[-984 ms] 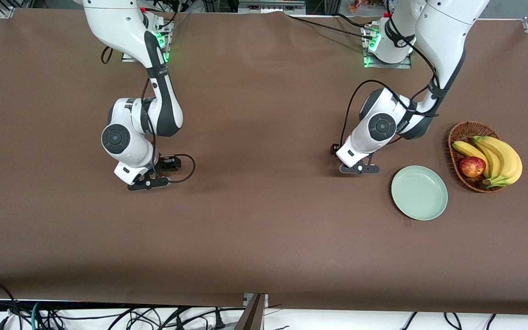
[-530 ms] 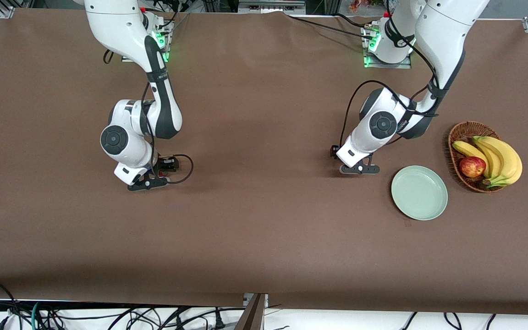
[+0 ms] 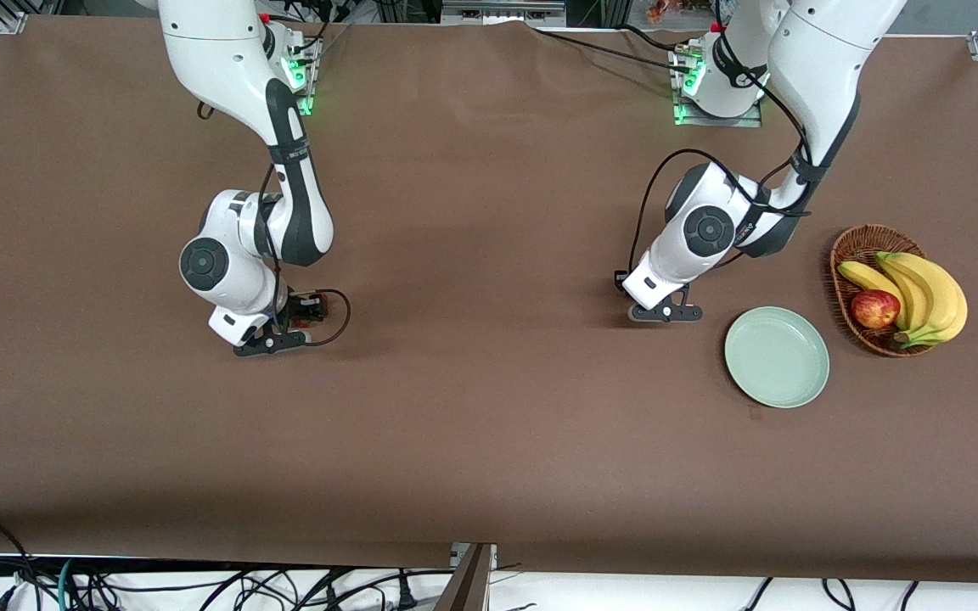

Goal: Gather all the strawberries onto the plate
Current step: 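Drop the strawberry on the plate with the left gripper while the right gripper grasps another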

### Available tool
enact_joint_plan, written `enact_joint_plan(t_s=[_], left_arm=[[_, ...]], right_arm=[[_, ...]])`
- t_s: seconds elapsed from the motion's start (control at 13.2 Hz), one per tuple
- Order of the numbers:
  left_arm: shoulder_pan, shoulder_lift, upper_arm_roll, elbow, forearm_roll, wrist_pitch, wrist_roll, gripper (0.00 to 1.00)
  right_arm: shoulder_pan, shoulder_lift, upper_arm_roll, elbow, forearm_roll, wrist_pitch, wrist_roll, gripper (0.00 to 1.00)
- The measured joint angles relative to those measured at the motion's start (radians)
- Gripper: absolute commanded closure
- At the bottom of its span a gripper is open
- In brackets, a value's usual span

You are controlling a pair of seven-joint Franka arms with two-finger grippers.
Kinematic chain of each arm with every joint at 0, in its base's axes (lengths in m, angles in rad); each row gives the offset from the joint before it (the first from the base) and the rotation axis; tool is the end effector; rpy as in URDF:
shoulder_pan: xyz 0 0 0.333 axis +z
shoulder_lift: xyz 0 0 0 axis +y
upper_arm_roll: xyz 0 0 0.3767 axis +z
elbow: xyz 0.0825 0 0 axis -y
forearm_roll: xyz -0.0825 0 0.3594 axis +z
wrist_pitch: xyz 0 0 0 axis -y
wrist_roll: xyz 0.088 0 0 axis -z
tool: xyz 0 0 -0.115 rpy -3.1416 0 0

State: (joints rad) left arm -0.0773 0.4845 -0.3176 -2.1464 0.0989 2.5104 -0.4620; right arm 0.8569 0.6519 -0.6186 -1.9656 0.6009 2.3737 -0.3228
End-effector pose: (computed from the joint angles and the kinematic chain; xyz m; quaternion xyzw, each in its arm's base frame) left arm 0.5301 -0.2143 0.2429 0.9979 0.0059 -0.0610 0.0232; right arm 0.5896 0.1843 0.2423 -0.9951 -0.0933 0.0290 0.0156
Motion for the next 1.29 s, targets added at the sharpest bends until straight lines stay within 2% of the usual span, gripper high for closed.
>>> enact_joint_plan(t_s=[0.15,0.3,0.38,0.53,0.76,0.98,1.29], left_arm=[[0.003,-0.001,0.000,0.003,0.000,0.001,0.000,0.94],[0.028,-0.010,0.002,0.028,0.001,-0.018,0.011,0.94],[0.049,-0.018,0.005,0.053,0.003,-0.053,0.037,0.94],[0.100,-0.035,0.021,0.113,0.004,-0.116,0.134,0.90],[0.137,-0.049,0.116,0.159,0.005,-0.139,0.353,0.88],[0.189,-0.043,0.165,0.160,0.004,-0.139,0.515,0.83],[0.215,-0.027,0.189,0.159,0.004,-0.139,0.549,0.79]], right_arm=[[0.000,0.000,0.000,0.000,0.000,0.001,-0.001,0.56],[0.000,0.000,0.000,0.000,0.002,0.001,-0.001,0.69],[0.000,0.000,0.000,0.000,0.002,0.001,-0.002,0.71],[-0.001,-0.002,0.000,0.000,0.003,0.000,-0.002,0.72],[0.003,-0.008,0.003,0.021,0.009,-0.016,-0.002,0.72],[0.003,-0.022,-0.013,0.110,0.017,-0.158,0.024,0.71],[0.002,-0.044,-0.028,0.274,0.018,-0.394,0.188,0.68]])
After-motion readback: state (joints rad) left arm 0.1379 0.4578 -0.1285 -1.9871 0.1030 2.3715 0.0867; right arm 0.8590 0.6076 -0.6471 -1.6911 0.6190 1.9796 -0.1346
